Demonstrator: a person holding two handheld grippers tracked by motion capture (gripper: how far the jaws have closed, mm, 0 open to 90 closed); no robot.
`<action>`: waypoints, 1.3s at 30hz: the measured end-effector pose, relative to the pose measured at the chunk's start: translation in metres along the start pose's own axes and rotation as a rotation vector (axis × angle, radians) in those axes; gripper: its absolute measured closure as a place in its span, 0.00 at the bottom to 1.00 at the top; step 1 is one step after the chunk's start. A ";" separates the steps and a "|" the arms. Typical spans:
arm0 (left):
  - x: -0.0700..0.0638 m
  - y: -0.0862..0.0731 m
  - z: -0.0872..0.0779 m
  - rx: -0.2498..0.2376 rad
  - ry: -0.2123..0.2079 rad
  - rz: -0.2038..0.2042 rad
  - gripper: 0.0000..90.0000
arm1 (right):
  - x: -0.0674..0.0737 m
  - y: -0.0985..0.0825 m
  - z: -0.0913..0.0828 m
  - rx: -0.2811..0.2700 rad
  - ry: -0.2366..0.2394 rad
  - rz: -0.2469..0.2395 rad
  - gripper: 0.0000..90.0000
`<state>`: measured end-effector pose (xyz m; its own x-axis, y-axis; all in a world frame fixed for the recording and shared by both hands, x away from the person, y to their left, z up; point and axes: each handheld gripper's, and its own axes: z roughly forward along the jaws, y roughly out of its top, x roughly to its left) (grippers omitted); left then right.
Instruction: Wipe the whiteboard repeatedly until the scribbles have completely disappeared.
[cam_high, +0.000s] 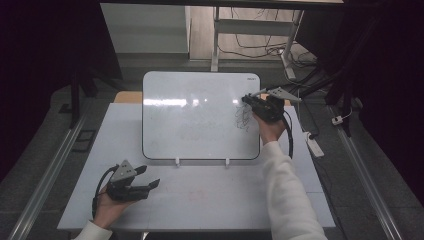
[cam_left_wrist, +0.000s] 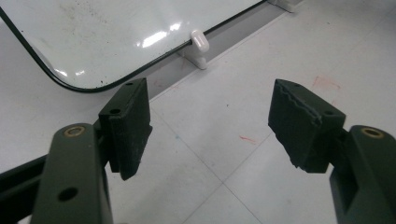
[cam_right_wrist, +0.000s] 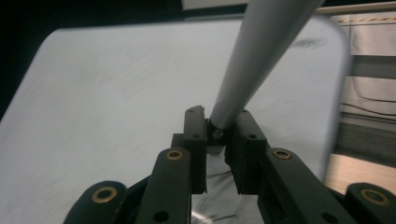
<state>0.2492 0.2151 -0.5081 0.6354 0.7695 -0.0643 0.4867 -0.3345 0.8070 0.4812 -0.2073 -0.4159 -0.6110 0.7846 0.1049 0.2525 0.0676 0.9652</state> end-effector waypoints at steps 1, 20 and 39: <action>0.000 0.000 0.001 0.001 -0.002 0.000 0.34 | 0.006 -0.004 0.003 0.021 0.039 -0.013 0.87; -0.001 0.000 -0.001 -0.005 0.000 0.002 0.34 | -0.008 -0.009 -0.014 -0.032 -0.040 0.040 0.87; -0.003 0.000 0.000 -0.002 0.001 0.003 0.34 | 0.003 -0.013 -0.015 0.034 -0.021 -0.052 0.87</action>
<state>0.2475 0.2130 -0.5076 0.6367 0.7687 -0.0612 0.4831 -0.3357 0.8087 0.4647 -0.2146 -0.4249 -0.6083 0.7922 0.0494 0.2463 0.1293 0.9605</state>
